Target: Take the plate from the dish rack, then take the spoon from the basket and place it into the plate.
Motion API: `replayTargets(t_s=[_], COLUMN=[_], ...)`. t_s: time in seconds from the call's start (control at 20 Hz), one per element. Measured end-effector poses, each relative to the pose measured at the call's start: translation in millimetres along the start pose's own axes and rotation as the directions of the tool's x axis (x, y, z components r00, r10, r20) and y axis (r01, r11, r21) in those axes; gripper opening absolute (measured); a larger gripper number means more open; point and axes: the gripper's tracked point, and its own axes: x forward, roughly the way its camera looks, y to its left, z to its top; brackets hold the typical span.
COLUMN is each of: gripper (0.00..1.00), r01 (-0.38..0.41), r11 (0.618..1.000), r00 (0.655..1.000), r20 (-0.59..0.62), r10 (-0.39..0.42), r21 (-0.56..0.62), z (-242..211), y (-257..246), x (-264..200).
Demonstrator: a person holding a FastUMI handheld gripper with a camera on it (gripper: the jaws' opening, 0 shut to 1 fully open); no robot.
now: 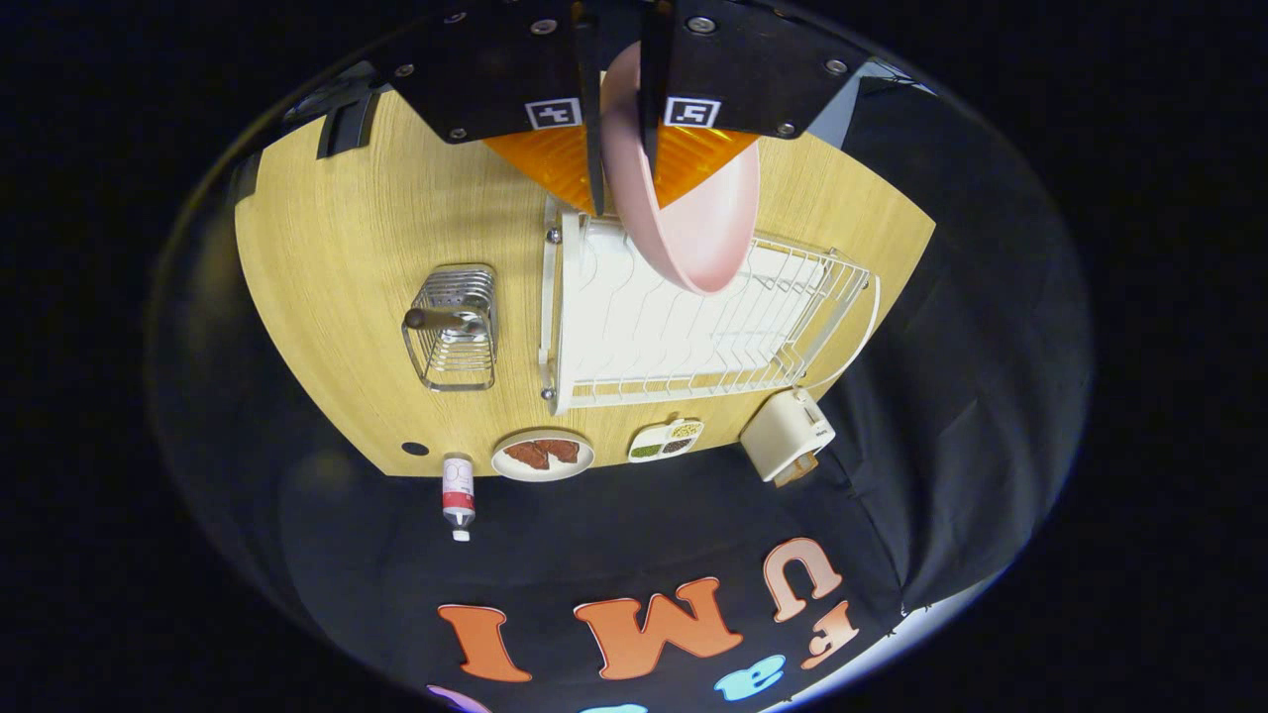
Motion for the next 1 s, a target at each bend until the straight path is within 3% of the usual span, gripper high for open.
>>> replayTargets(t_s=[0.5, 1.0], gripper=[0.16, 0.16], r01=[-0.051, -0.118], r11=[0.996, 0.977], r00=[0.997, 0.987], r20=[-0.053, -0.087], r10=[0.055, 0.135], r21=[0.078, 0.178], z=[-57.5, -82.8], y=[1.6, -2.6], x=[22.1, 48.6])
